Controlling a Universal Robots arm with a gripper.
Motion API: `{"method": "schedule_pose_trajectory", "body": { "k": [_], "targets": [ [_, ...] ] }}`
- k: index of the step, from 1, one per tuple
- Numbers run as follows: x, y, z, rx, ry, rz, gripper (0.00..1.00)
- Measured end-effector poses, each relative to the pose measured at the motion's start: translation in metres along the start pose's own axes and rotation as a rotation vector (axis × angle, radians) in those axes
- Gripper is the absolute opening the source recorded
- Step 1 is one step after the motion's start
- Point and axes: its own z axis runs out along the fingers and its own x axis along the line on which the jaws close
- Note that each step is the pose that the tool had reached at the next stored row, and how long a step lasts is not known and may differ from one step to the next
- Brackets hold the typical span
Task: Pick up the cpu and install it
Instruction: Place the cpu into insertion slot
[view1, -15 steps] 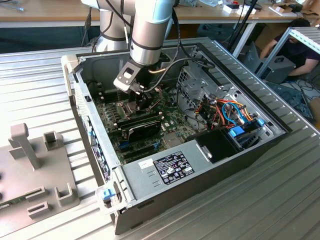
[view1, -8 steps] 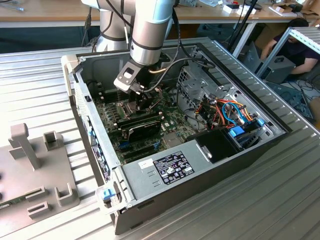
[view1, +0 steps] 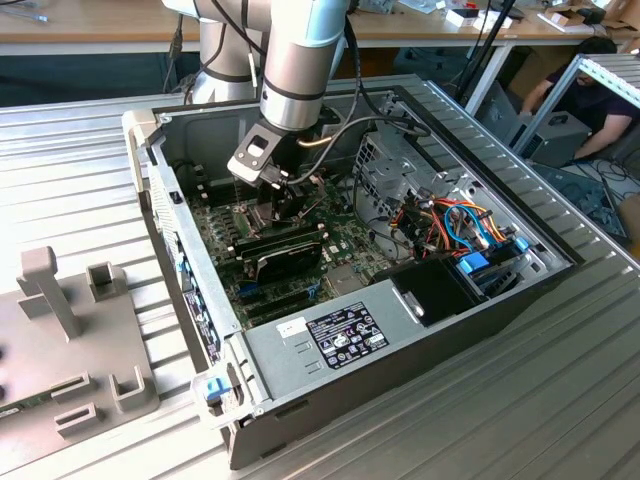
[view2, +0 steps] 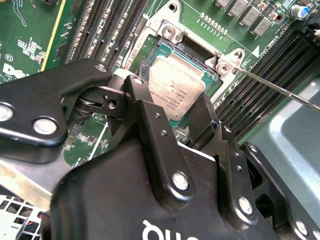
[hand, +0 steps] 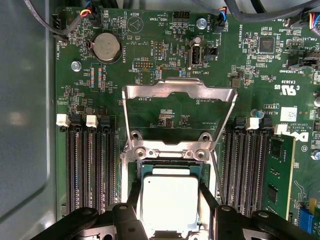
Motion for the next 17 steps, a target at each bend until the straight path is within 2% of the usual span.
{"method": "schedule_pose_trajectory", "body": {
  "k": [11, 17],
  "targets": [
    [0.0002, 0.0001, -0.0004, -0.0007, 0.0014, 0.0, 0.55],
    [0.0, -0.0001, -0.0019, 0.0001, 0.0001, 0.0, 0.55]
  ]
}}
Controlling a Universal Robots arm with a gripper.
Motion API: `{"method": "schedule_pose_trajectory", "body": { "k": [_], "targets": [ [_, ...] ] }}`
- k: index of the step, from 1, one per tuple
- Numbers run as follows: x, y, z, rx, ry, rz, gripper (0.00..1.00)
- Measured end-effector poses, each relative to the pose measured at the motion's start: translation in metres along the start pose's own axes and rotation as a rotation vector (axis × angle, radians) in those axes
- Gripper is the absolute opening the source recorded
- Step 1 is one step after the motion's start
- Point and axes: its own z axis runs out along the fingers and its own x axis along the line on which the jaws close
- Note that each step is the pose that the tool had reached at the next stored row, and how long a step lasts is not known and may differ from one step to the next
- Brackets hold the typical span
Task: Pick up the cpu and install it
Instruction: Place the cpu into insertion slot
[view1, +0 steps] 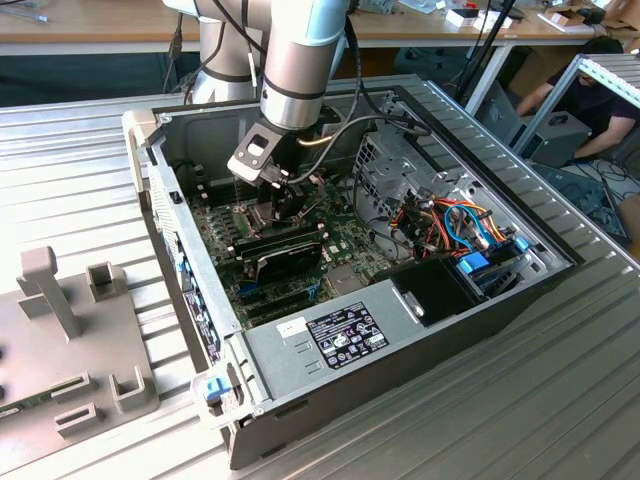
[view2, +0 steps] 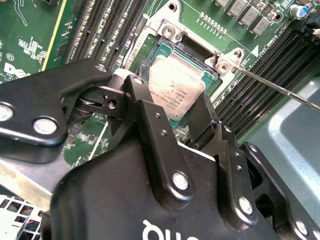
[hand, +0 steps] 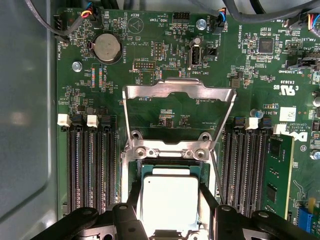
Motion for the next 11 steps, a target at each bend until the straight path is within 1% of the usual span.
{"method": "schedule_pose_trajectory", "body": {
  "k": [11],
  "targets": [
    [0.0, 0.0001, 0.0009, -0.0001, 0.0, 0.0, 0.55]
  ]
}}
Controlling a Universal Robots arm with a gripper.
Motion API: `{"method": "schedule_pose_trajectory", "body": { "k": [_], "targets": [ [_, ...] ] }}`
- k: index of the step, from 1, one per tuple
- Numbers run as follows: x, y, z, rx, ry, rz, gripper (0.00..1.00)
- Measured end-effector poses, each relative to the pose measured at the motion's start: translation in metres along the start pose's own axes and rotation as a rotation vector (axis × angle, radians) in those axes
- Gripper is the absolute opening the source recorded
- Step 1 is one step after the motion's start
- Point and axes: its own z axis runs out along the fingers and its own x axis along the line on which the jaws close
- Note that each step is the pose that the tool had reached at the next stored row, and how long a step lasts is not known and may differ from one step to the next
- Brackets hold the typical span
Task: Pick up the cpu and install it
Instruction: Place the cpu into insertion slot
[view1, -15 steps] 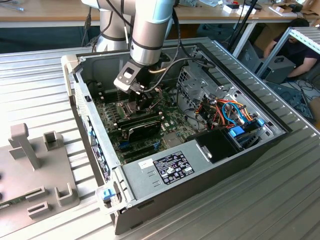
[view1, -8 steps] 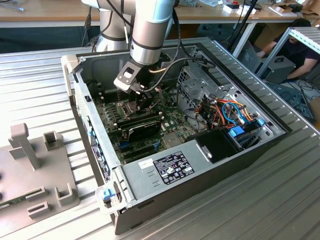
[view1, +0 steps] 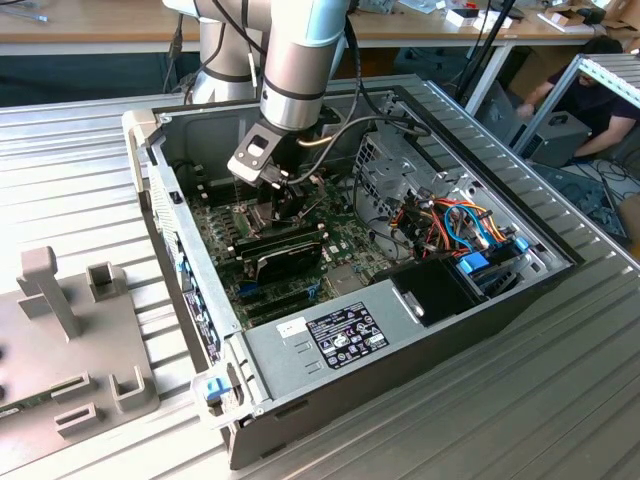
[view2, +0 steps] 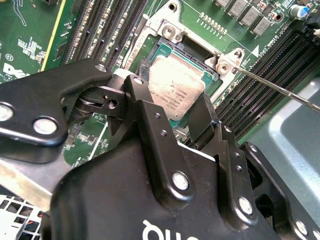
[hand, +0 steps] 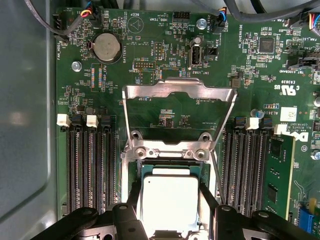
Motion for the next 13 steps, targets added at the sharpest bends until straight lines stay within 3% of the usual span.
{"method": "schedule_pose_trajectory", "body": {
  "k": [13],
  "targets": [
    [0.0, 0.0, 0.0011, 0.0001, -0.0002, 0.0, 0.55]
  ]
}}
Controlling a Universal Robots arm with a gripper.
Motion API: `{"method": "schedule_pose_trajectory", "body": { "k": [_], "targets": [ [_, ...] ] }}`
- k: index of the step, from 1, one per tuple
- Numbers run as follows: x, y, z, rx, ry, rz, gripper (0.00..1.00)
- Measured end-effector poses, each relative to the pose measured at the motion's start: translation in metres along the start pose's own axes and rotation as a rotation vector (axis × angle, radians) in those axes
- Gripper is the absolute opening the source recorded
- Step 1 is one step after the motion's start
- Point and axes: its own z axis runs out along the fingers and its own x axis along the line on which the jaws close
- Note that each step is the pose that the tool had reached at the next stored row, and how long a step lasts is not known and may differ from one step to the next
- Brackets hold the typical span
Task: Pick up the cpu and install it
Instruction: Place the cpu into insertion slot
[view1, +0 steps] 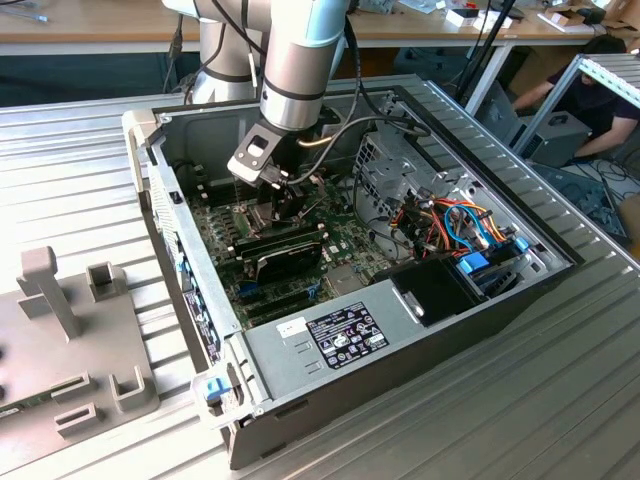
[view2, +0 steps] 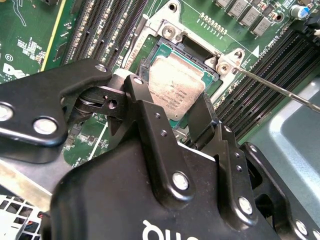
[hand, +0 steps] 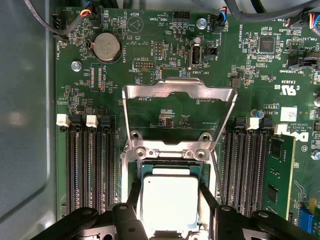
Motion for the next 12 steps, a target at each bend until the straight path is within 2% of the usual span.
{"method": "schedule_pose_trajectory", "body": {
  "k": [6, 7, 12],
  "targets": [
    [0.0003, 0.0001, -0.0002, -0.0008, 0.0016, 0.0, 0.55],
    [0.0, -0.0001, -0.0017, -0.0003, 0.0001, 0.0, 0.55],
    [0.0, -0.0001, -0.002, -0.0002, 0.0003, 0.0, 0.55]
  ]
}}
